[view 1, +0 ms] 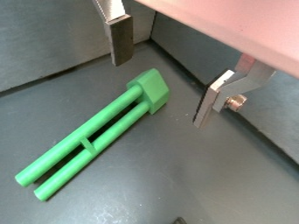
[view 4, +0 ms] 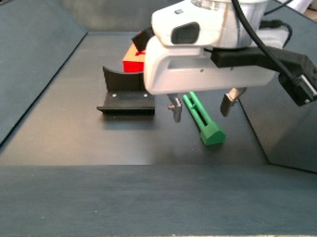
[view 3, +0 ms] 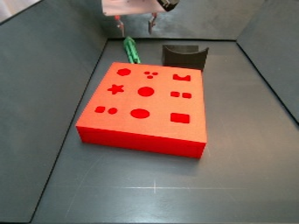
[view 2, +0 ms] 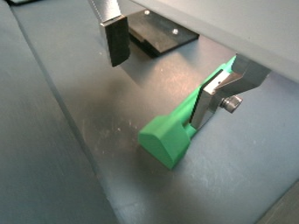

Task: Pick up the 3 prong object. Move up. Rotate the 3 prong object. Place the 3 prong object on the fixture. Regrasp the 3 prong object. Move to above the board. Insert the 3 prong object.
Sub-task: Pick up the 3 prong object.

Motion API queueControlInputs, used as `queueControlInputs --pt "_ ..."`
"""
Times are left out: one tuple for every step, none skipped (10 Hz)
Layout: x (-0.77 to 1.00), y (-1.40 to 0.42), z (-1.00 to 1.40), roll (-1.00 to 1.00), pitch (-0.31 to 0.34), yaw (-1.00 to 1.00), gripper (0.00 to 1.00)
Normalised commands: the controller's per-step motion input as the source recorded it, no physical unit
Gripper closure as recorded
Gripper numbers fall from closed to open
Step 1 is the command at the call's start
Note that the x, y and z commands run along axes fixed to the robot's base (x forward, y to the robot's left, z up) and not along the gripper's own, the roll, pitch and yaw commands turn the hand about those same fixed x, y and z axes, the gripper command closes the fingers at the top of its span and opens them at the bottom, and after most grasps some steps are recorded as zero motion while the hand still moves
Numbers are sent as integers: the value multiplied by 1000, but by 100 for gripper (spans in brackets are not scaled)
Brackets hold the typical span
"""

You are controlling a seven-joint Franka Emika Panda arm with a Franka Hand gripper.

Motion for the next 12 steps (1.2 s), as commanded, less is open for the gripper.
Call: queueControlInputs --pt "0 140 -803 200 -119 0 0" --pt "-23 137 -551 163 -100 -77 0" --pt "-260 77 -283 74 -116 -266 0" --pt "-460 29 -71 0 -94 -286 0" --pt "-563 0 0 -13 -109 -289 0" --pt "-557 40 123 -133 -234 -234 0" --pt "-180 0 0 -49 -147 -49 0" --pt "-6 23 -229 0 -109 0 0" --pt "0 74 -446 0 -113 0 0" --pt "0 40 -297 0 -93 0 0" --pt "0 23 -97 0 -53 0 0" --pt "0 31 0 -7 -3 0 0"
